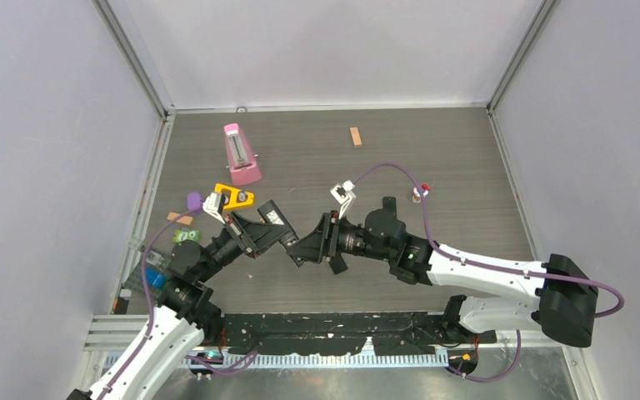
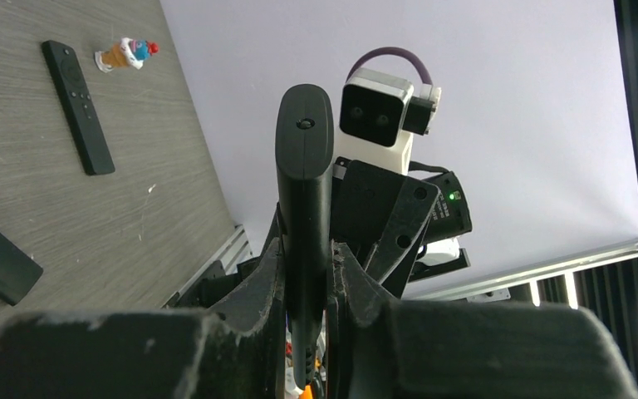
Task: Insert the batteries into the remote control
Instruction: Load the battery into the remote control.
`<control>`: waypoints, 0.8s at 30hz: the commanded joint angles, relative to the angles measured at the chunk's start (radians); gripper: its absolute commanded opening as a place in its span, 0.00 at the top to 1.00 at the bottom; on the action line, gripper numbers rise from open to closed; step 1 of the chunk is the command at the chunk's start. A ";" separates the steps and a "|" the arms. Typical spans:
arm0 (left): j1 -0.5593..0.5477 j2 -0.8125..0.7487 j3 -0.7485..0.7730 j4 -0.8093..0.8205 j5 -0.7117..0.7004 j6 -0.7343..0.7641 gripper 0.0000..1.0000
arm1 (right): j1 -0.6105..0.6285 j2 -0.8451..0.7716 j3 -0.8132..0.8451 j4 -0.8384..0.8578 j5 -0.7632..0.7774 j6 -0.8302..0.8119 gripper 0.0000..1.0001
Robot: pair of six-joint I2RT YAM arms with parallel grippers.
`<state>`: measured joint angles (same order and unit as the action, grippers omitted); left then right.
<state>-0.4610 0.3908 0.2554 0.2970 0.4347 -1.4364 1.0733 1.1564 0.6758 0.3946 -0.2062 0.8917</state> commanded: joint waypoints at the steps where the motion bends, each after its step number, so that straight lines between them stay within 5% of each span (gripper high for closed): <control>1: -0.001 0.010 0.035 0.074 0.049 -0.003 1.00 | -0.004 0.025 0.056 0.047 -0.043 0.001 0.51; 5: -0.001 0.014 0.030 0.093 0.055 -0.016 1.00 | -0.003 0.053 0.048 0.087 -0.068 0.032 0.80; 9: -0.001 0.012 0.026 0.096 0.056 -0.018 1.00 | -0.003 0.056 0.038 0.102 -0.067 0.052 0.91; 12: -0.001 0.010 0.023 0.096 0.055 -0.018 1.00 | -0.003 0.051 0.031 0.108 -0.064 0.064 0.80; 15: -0.001 0.008 0.017 0.097 0.051 -0.017 1.00 | -0.003 0.030 0.013 0.112 -0.047 0.079 0.46; 17: -0.001 0.007 0.015 0.096 0.050 -0.018 1.00 | -0.004 0.010 -0.004 0.112 -0.038 0.082 0.36; 24: -0.001 -0.002 0.017 0.080 0.045 -0.019 1.00 | -0.011 -0.060 -0.030 0.035 -0.014 0.047 0.34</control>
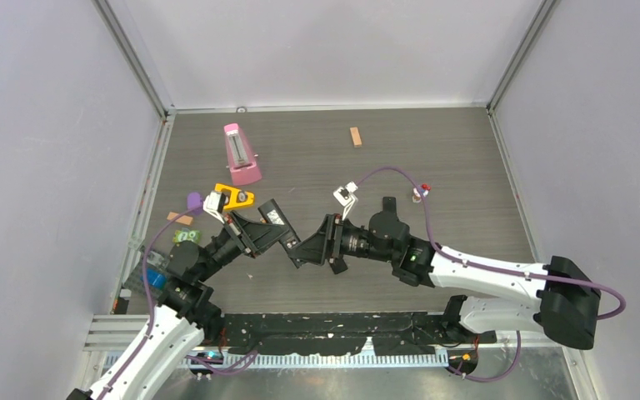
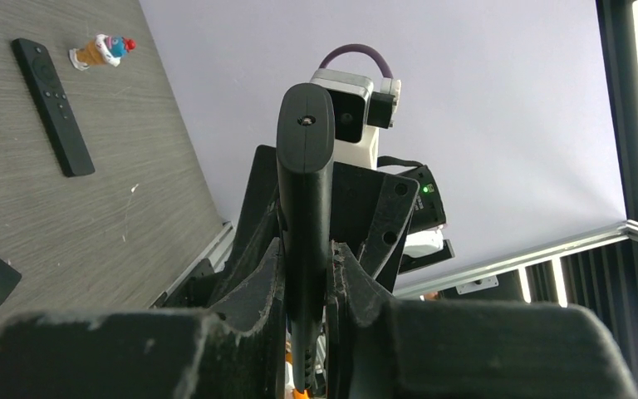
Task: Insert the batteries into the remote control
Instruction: Load the battery into the remote control, then pick up the battery cover at the center of the board.
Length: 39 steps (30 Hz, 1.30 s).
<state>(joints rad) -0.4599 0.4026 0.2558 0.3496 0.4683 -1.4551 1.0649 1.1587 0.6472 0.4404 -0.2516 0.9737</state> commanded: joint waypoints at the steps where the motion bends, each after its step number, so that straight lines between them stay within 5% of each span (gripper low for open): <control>1: -0.002 -0.014 0.017 0.022 0.011 -0.001 1.00 | -0.002 -0.068 -0.001 -0.034 0.036 -0.041 0.35; 25: -0.002 -0.020 0.022 -0.022 -0.015 -0.018 1.00 | -0.002 -0.093 0.043 -0.216 0.110 -0.138 0.70; 27: -0.002 -0.023 0.021 -0.029 -0.021 -0.012 1.00 | -0.002 -0.092 0.049 -0.218 0.110 -0.139 0.64; 30: 0.000 -0.027 0.018 -0.060 -0.038 0.012 1.00 | -0.003 -0.110 0.054 -0.217 0.121 -0.141 0.34; 32: 0.003 -0.032 0.019 -0.104 -0.058 0.046 1.00 | -0.004 -0.131 0.058 -0.240 0.144 -0.156 0.26; 39: 0.013 -0.098 0.045 -0.446 -0.222 0.247 1.00 | -0.028 -0.207 0.030 -0.426 0.258 -0.215 0.18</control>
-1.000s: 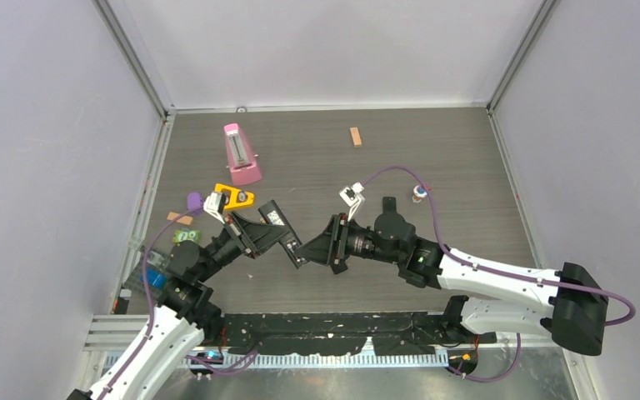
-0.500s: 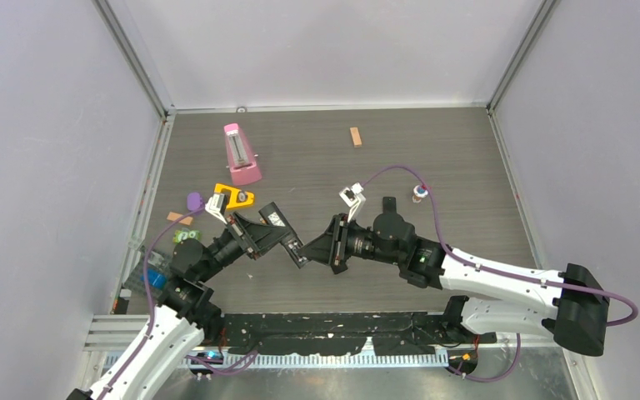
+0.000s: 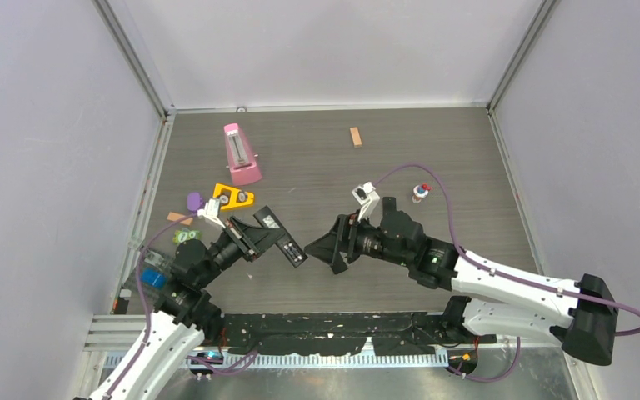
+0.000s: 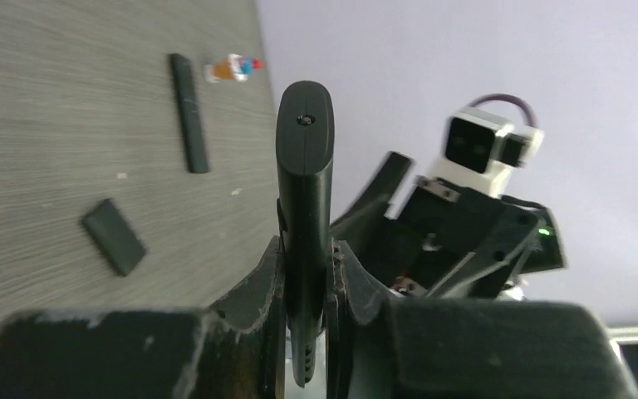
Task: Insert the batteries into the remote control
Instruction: Pick up the battery cover at the center of the board.
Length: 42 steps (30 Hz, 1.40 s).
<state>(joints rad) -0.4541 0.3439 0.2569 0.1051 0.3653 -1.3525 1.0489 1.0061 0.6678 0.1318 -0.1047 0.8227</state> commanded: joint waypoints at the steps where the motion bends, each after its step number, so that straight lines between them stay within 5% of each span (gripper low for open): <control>1: 0.008 -0.050 0.050 -0.242 -0.152 0.169 1.00 | -0.012 -0.055 0.012 -0.156 0.170 -0.090 0.17; 6: 0.008 -0.089 0.045 -0.364 -0.262 0.242 1.00 | -0.010 0.011 0.029 -0.396 0.356 -0.185 0.17; 18: 0.008 -0.058 0.024 -0.364 -0.303 0.281 1.00 | 0.101 0.480 0.218 -0.538 0.532 -0.372 0.20; 34: 0.014 -0.042 0.028 -0.352 -0.284 0.296 1.00 | 0.093 0.628 0.243 -0.568 0.417 -0.308 0.30; 42: 0.015 -0.040 0.028 -0.345 -0.268 0.288 1.00 | 0.054 0.631 0.214 -0.551 0.332 -0.264 0.50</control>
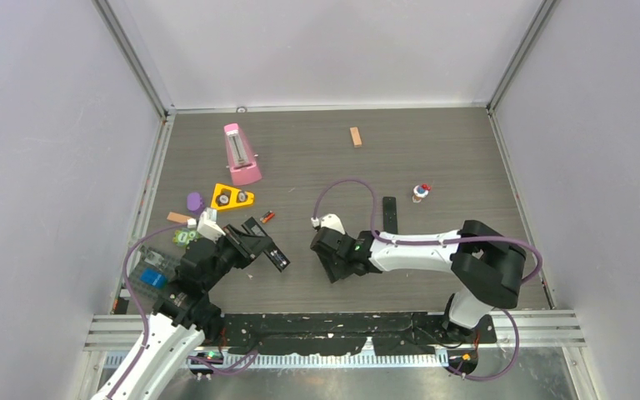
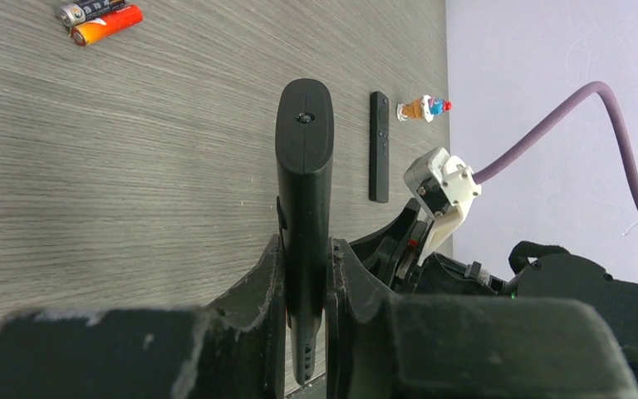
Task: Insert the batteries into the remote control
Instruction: Pick up the battery cover at the center of the board.
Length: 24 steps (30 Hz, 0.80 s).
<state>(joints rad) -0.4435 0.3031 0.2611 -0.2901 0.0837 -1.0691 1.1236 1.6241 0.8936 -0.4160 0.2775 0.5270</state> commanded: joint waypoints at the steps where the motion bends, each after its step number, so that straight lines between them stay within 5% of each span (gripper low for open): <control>1: 0.005 0.000 0.024 0.050 0.015 0.003 1.00 | -0.026 0.010 -0.025 0.004 -0.060 0.036 0.52; 8: 0.006 -0.002 0.017 0.062 0.028 -0.001 1.00 | -0.052 -0.048 -0.056 0.040 -0.057 0.038 0.66; 24: 0.006 0.028 0.025 0.177 0.114 0.063 1.00 | 0.174 -0.422 -0.107 0.308 -0.002 -0.175 0.67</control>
<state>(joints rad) -0.4427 0.3386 0.2611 -0.2142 0.1661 -1.0348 1.2438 1.2453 0.7979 -0.2363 0.2668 0.4168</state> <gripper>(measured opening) 0.155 0.485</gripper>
